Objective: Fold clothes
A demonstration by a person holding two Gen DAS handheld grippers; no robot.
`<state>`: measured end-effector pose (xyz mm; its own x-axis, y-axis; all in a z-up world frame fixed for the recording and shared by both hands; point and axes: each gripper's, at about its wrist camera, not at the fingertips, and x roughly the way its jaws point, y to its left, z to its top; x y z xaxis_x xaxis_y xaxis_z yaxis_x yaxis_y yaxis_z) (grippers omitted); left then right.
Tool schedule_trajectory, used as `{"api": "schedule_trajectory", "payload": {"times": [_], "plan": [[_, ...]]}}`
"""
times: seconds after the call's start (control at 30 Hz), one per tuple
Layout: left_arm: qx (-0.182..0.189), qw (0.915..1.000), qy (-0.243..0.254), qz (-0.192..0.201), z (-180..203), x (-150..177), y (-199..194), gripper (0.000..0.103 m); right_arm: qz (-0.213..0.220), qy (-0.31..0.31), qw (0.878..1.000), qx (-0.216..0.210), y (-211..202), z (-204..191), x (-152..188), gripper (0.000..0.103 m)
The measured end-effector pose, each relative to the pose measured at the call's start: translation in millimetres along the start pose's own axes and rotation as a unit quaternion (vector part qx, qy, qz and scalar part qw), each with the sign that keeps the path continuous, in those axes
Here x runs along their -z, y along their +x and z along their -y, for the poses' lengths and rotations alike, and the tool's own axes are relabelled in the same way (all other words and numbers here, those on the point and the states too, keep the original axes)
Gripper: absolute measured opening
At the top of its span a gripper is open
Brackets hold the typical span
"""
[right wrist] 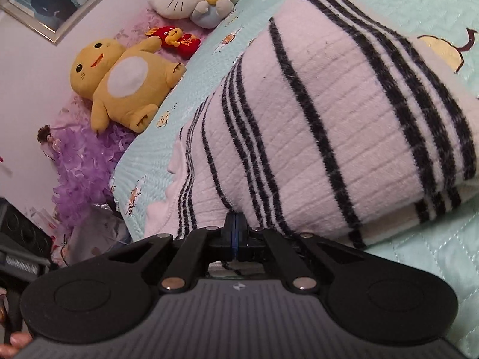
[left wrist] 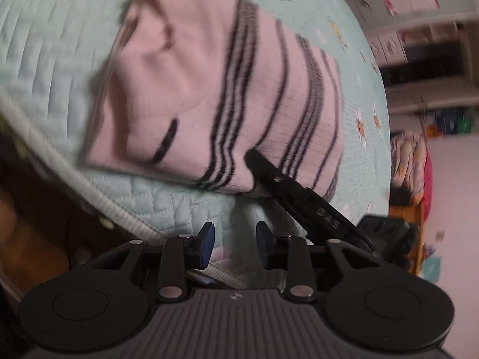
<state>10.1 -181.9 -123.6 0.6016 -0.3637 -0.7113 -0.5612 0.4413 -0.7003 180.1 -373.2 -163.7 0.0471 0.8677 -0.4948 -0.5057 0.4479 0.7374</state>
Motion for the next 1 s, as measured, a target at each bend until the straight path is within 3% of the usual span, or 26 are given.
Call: {"api": "schedule_trajectory", "payload": {"times": [0.13,0.27,0.4,0.47,0.6,0.83,1.0], "plan": [[0.008,0.9939,-0.09,0.063,-29,4,5,0.032,-0.001,0.005,1.0,-0.006,-3,2,-2,0.0],[0.007,0.9888,-0.115,0.095,-33,14,14,0.035,-0.003,0.016,1.0,-0.015,-1,4,-8,0.0],[0.046,0.9784,-0.147,0.138,-32,27,19,0.06,-0.011,0.022,1.0,-0.017,0,4,-12,0.0],[0.069,0.975,-0.146,0.153,-33,31,21,0.066,-0.016,0.022,0.999,-0.019,0,5,-15,0.0],[0.082,0.9754,-0.121,0.165,-28,36,26,0.071,-0.022,0.02,0.999,-0.024,0,6,-17,0.0],[0.078,0.9733,-0.103,0.19,-13,33,33,0.077,-0.01,0.057,0.997,-0.053,2,18,-9,0.0],[0.097,0.9671,-0.095,0.215,-8,29,23,0.075,0.004,0.088,0.992,-0.088,-1,27,-3,0.0]]}}
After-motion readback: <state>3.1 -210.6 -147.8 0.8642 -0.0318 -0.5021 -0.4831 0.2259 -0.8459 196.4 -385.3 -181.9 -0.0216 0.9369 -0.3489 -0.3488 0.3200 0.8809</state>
